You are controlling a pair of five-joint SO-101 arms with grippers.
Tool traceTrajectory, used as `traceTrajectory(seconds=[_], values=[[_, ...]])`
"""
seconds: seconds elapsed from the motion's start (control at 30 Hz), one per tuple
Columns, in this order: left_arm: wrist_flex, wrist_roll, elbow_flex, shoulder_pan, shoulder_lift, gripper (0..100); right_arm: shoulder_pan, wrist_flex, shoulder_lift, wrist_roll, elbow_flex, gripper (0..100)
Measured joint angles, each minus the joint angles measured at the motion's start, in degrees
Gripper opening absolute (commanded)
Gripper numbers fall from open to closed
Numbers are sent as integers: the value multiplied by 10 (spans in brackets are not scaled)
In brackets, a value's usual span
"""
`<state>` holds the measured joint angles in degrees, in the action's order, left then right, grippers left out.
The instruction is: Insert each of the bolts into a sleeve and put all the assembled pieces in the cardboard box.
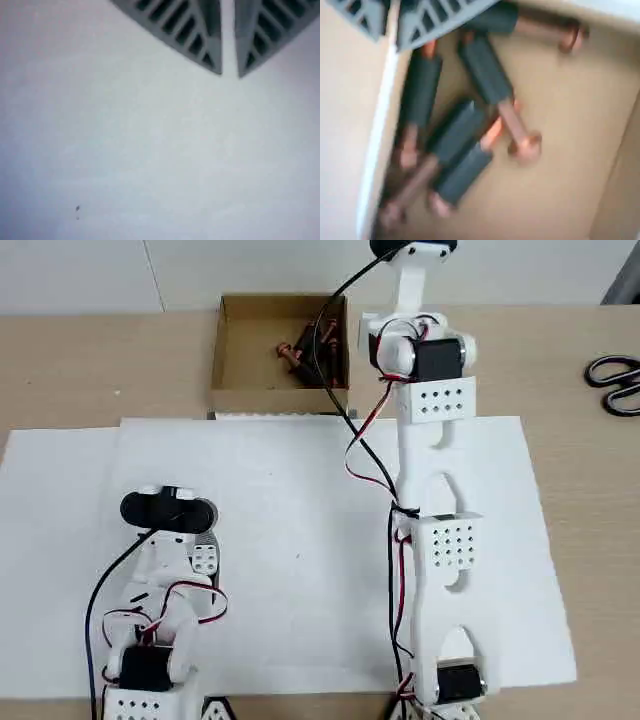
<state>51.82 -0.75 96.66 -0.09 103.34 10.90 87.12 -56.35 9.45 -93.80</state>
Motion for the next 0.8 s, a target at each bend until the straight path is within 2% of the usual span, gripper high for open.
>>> traceTrajectory(seconds=[0.2,0.6,0.8], values=[[0,0,0,0,0,6,0,77,43,0,0,2],[0,0,0,0,0,6,0,96,130,0,-1,2],[0,0,0,0,0,6,0,96,170,-33,-1,2]])
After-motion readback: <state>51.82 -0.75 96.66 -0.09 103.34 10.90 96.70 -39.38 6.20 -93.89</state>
